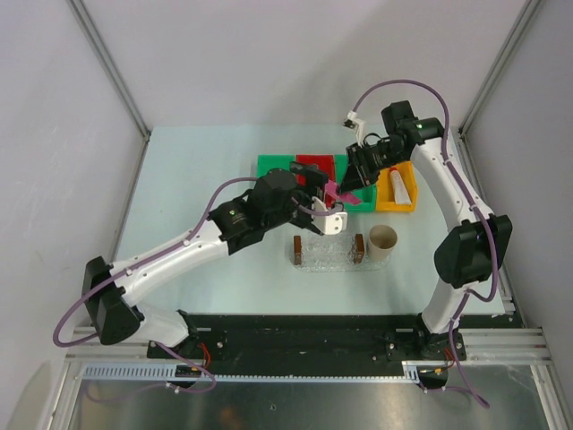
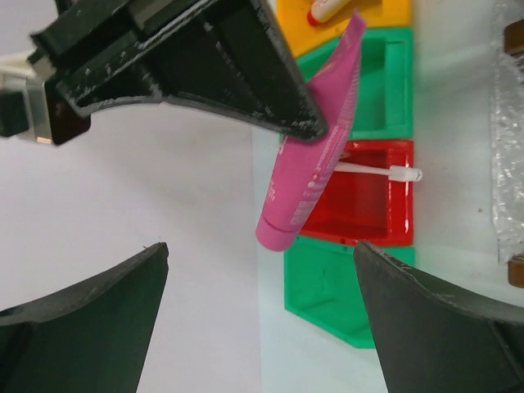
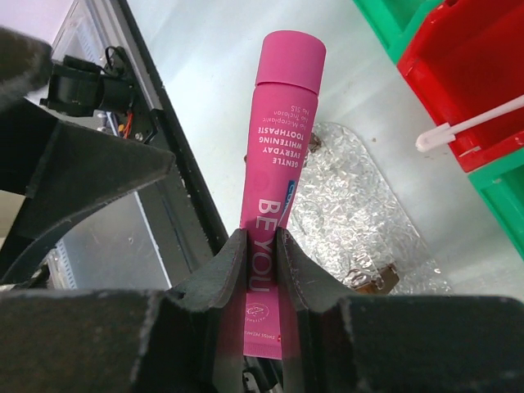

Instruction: Prepare toiletry sets of a toothbrush and toothpaste on the tray

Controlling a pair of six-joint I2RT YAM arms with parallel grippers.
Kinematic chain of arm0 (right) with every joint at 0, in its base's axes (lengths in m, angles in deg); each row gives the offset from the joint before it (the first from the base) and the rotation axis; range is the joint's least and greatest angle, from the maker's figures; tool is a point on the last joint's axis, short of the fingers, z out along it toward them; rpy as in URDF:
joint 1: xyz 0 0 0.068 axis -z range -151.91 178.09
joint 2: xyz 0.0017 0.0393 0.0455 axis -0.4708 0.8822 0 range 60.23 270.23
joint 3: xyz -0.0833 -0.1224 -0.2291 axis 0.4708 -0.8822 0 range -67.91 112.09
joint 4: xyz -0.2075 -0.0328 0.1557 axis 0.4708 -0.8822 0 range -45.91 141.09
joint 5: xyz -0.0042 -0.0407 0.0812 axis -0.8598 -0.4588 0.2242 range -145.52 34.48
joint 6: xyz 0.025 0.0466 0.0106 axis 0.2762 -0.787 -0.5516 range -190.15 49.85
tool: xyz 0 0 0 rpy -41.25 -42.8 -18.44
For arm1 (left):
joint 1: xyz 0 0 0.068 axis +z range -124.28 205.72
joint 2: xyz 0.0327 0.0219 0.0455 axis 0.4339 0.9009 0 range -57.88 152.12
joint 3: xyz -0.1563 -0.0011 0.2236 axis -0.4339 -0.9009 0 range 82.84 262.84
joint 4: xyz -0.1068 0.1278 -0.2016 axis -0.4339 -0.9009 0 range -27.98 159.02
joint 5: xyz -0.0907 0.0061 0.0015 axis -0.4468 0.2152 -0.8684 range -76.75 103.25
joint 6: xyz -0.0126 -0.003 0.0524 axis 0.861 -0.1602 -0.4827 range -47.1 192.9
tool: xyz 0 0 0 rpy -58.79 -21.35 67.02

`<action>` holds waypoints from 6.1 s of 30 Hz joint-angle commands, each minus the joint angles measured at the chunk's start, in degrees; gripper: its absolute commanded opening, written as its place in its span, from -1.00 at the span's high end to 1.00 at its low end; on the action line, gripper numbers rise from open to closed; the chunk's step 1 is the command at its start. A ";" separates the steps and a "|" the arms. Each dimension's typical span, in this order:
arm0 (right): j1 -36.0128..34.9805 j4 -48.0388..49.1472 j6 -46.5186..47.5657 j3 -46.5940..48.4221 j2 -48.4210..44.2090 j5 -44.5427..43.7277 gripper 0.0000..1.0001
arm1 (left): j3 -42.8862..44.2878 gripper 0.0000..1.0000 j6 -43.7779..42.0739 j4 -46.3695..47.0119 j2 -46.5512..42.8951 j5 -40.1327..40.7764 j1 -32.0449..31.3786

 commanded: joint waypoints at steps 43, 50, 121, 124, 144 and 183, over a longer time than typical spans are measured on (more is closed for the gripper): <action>-5.19 -13.68 11.29 4.08 0.92 8.81 0.75 | -1.84 -0.12 -1.96 -2.68 2.85 -8.50 -0.14; -5.45 -13.95 11.46 4.26 1.19 8.98 0.74 | -2.28 0.50 -0.73 -2.77 3.11 -7.71 -0.23; -12.48 18.57 0.65 -9.27 -19.91 0.37 -0.34 | 0.35 1.00 54.03 0.74 -4.98 -57.27 17.00; -12.92 18.66 0.48 -9.27 -19.82 0.28 -0.15 | 0.35 1.00 54.12 0.92 -4.71 -57.27 17.00; -13.71 16.03 -0.49 -8.57 -19.91 -12.80 1.00 | -1.23 -0.66 52.01 1.01 -6.11 -51.83 18.05; -33.05 5.92 1.35 -4.61 -5.23 -44.72 1.00 | -17.22 -0.91 46.73 -0.14 -14.56 -25.54 42.39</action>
